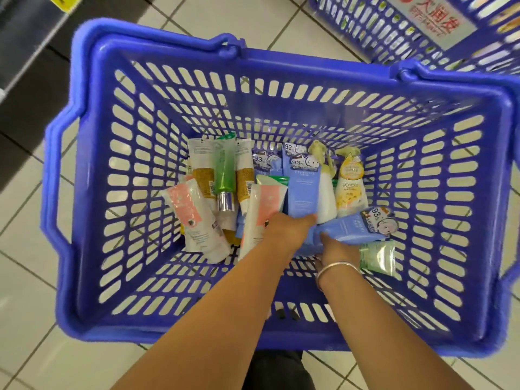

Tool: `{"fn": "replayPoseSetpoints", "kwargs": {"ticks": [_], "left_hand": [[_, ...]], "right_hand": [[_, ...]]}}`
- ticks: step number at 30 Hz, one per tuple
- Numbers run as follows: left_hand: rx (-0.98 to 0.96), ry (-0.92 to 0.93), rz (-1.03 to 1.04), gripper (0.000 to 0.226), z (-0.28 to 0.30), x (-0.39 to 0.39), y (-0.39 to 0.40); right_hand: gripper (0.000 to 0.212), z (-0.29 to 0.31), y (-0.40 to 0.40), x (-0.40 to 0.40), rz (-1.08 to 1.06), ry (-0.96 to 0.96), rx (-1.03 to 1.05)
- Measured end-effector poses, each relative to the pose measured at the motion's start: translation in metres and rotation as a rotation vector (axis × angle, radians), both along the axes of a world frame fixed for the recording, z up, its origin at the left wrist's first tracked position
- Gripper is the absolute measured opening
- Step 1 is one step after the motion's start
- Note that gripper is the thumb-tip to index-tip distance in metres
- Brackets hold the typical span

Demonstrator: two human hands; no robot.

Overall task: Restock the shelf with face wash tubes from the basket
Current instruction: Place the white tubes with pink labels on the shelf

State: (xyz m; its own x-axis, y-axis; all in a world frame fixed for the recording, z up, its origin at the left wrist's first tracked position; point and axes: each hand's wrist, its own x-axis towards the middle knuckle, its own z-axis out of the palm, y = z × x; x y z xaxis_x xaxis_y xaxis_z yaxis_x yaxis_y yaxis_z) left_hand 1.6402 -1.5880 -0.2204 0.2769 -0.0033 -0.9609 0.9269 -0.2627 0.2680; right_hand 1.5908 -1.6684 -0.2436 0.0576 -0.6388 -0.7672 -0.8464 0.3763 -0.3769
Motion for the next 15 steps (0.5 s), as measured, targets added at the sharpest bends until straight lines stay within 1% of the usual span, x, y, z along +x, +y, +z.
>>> {"fn": "replayPoseSetpoints", "kwargs": {"ticks": [3,6,8,11,13,15], "left_hand": [[-0.131,0.131,0.137,0.056,0.016,-0.002,0.011],[-0.231,0.167,0.212,0.051,0.038,-0.006,0.028],[-0.282,0.159,0.241,0.044,0.056,-0.010,0.042],[-0.447,0.105,0.342,0.022,0.090,-0.019,0.064],[-0.533,0.068,0.418,0.026,0.116,-0.026,0.078],[-0.579,0.000,0.467,0.039,0.144,-0.028,0.089]], "right_hand": [[0.042,0.020,-0.003,0.004,0.099,-0.054,-0.091],[0.045,0.043,-0.006,0.003,0.120,-0.181,-0.025],[0.044,0.063,-0.006,0.003,0.085,-0.270,0.059],[0.037,0.099,-0.001,0.004,-0.004,-0.390,0.238],[0.028,0.128,0.003,0.006,-0.040,-0.433,0.348],[0.025,0.158,0.008,0.009,-0.090,-0.498,0.476]]}}
